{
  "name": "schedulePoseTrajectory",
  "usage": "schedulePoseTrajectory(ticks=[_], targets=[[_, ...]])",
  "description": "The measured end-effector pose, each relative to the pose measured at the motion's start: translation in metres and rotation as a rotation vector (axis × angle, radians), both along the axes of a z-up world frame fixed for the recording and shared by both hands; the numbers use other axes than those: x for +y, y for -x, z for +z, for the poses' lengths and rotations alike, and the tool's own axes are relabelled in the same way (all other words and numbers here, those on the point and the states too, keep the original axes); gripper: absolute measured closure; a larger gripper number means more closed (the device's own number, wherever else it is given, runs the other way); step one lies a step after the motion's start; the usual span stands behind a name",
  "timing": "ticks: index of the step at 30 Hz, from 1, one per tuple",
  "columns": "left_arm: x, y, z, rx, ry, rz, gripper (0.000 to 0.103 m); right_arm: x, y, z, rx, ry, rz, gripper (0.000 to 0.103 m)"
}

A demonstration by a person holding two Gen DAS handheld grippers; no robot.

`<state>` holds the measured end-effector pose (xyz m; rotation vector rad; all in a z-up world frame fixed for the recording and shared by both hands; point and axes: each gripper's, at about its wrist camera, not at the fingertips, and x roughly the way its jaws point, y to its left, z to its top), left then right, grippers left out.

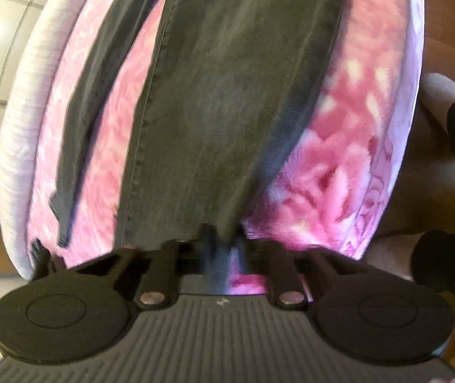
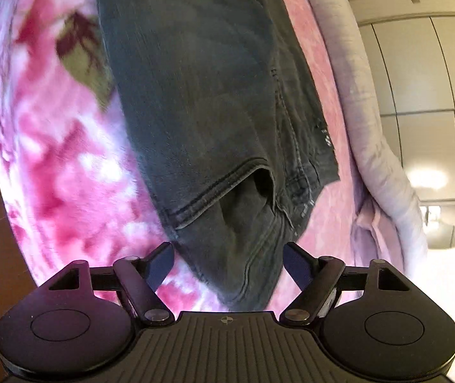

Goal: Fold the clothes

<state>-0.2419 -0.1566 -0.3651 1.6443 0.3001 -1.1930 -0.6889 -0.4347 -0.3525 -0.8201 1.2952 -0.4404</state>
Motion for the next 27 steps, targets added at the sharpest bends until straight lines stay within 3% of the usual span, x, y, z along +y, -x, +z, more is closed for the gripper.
schedulePoseTrajectory(ticks=[3,5,6,10,15,20,23,27], targets=[[-0.008,-0.006,0.009,0.018,-0.008,0.030,0.098,-0.014,-0.001,-0.004,-0.019,-0.048,0.033,0.043],[-0.014,-0.012,0.020,0.037,-0.012,0.037,0.098,-0.023,0.000,-0.002,-0.021,-0.104,0.035,0.060],[-0.017,-0.014,0.029,0.052,-0.015,0.039,0.098,-0.028,0.001,0.001,-0.019,-0.137,0.028,0.074],[-0.027,-0.020,0.082,0.084,-0.003,0.036,0.099,-0.047,-0.001,0.045,-0.073,-0.235,-0.042,0.093],[-0.053,-0.051,0.158,0.152,0.019,0.080,0.099,-0.071,-0.017,0.131,-0.140,-0.289,-0.056,0.096],[-0.097,-0.107,0.215,0.312,-0.039,0.130,0.099,-0.112,-0.063,0.201,-0.140,-0.259,-0.025,0.096],[-0.128,-0.149,0.229,0.411,-0.085,0.134,0.099,-0.145,-0.100,0.224,-0.119,-0.248,-0.017,0.096],[-0.182,-0.215,0.216,0.527,-0.155,0.146,0.098,-0.208,-0.159,0.222,-0.071,-0.260,-0.034,0.096]])
